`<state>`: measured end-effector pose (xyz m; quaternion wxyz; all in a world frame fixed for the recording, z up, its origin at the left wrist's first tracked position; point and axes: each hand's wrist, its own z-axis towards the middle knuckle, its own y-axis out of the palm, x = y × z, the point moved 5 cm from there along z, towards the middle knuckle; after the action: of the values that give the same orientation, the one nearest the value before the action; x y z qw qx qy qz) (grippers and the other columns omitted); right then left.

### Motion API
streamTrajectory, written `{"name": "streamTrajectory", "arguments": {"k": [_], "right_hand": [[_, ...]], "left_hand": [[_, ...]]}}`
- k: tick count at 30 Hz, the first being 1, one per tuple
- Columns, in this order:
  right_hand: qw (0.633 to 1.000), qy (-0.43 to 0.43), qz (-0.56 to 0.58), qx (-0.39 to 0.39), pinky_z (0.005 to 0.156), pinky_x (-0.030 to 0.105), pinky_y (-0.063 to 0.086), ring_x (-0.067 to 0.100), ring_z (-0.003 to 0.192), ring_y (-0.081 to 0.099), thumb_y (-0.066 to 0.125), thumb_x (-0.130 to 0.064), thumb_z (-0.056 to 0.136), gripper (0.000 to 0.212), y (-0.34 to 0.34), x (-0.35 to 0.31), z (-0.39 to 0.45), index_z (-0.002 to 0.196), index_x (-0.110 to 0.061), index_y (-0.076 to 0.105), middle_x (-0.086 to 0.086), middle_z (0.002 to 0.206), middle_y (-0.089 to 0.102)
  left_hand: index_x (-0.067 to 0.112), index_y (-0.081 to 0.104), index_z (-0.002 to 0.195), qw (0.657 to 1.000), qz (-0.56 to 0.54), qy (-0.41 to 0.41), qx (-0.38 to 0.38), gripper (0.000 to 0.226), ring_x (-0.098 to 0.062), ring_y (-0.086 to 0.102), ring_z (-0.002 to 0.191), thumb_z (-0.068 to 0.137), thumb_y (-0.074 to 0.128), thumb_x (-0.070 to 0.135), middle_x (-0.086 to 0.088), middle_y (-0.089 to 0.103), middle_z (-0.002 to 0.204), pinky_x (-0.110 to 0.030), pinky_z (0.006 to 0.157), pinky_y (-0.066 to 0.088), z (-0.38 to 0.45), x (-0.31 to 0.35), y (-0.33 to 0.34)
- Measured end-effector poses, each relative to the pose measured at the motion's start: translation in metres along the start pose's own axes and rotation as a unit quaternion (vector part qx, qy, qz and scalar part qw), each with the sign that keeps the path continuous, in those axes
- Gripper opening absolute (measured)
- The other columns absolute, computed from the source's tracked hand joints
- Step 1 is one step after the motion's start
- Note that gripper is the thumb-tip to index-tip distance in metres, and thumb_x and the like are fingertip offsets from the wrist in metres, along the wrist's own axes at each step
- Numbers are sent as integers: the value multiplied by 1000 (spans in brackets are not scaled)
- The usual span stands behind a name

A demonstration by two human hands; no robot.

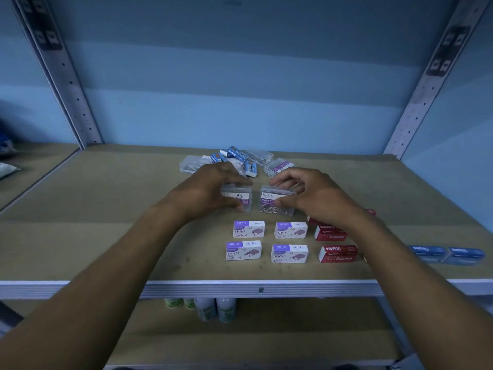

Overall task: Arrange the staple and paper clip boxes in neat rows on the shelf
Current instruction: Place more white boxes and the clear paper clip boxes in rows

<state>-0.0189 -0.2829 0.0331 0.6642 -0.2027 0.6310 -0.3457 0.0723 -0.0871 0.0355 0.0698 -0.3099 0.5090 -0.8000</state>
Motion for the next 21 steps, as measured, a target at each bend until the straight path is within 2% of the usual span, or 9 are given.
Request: {"name": "streamTrajectory", "arguments": {"k": [3, 6, 10, 17, 21], "right_hand": [[1000, 0, -19, -3, 65, 6, 40, -16, 76, 59, 85, -21, 77, 36, 0, 0, 2, 108, -35, 73, -19, 97, 71], [999, -1, -32, -7, 62, 0, 40, -17, 80, 59, 85, -23, 77, 38, 0, -1, 2, 111, -36, 73, -20, 101, 71], [998, -2, -59, -10, 62, -3, 37, -21, 84, 56, 85, -30, 76, 43, -1, -4, 1, 116, -39, 70, -21, 106, 68], [993, 2, -119, -18, 67, 7, 38, -10, 85, 55, 80, -28, 83, 40, 2, -8, 1, 121, -35, 68, -13, 108, 65], [992, 2, -129, -14, 68, 8, 39, -9, 84, 55, 79, -27, 84, 37, 2, -9, 1, 119, -35, 69, -12, 109, 66]], "left_hand": [[30, 67, 124, 1000, 0, -13, 2, 52, -10, 56, 109, 75, 83, 26, 5, 63, 117, -24, 94, 44, 1, -3, 0], [32, 66, 125, 1000, 0, -31, 0, 54, -4, 53, 115, 74, 83, 32, 11, 62, 124, -17, 95, 38, 0, -6, -1], [35, 66, 122, 998, -12, -55, 1, 51, -4, 52, 117, 74, 82, 35, 14, 61, 125, -20, 94, 40, -3, -10, -6], [35, 67, 120, 997, -4, -70, 17, 42, -3, 51, 107, 80, 77, 30, 12, 62, 123, -19, 86, 39, -7, -17, -6], [34, 68, 119, 998, 0, -54, 27, 38, -7, 54, 110, 82, 75, 27, 10, 64, 121, -20, 85, 39, -8, -16, -5]]}}
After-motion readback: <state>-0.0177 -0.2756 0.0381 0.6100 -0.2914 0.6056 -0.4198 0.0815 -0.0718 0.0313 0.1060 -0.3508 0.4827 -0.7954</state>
